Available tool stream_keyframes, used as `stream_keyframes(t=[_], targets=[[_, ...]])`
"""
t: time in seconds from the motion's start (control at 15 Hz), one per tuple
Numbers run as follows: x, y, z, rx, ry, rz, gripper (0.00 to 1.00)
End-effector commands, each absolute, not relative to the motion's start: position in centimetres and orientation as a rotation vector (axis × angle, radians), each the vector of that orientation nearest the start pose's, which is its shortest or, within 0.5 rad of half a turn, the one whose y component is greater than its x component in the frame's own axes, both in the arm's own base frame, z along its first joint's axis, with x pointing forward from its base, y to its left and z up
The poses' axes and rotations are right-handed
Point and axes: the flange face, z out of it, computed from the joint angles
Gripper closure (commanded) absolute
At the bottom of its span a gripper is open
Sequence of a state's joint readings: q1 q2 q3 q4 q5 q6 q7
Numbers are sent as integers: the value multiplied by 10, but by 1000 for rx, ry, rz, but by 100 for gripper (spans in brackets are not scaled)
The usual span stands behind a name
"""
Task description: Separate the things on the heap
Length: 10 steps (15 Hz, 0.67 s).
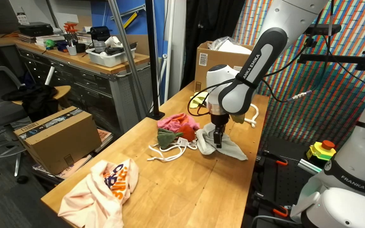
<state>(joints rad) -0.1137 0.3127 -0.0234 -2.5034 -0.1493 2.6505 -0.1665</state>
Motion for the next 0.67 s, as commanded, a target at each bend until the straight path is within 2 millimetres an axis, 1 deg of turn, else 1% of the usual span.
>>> stream_keyframes(t=[0.0,0.13,0.2,0.4,0.53,0.6], targets=[[446,-64,156,-3102,-299,266,51],[445,-66,160,-3080,-325,270,64],[445,-66,161,-3071,-340,278,73],[444,-66,167,-3058,-386,295,95],[441,-63,177,-3056,-435,296,100],[439,-60,186,-3056,-464,292,96]])
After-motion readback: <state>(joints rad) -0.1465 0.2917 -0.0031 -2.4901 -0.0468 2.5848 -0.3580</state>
